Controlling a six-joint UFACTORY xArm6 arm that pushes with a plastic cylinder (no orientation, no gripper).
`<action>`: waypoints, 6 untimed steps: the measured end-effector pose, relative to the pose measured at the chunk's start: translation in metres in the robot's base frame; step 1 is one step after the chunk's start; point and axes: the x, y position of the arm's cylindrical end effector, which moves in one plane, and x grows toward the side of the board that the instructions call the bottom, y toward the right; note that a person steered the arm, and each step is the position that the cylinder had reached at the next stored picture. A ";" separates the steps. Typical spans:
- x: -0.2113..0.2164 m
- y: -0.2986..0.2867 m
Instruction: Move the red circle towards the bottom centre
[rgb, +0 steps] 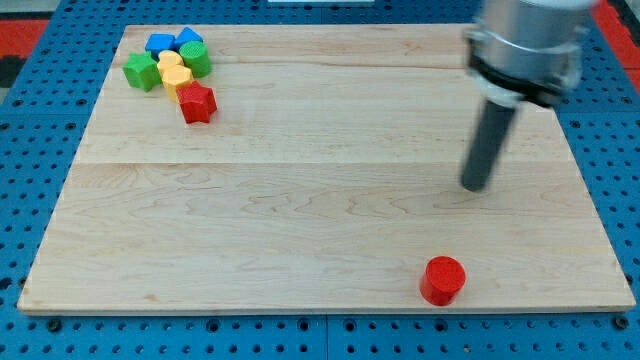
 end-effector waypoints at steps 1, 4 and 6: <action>0.081 -0.002; 0.110 -0.108; 0.059 -0.175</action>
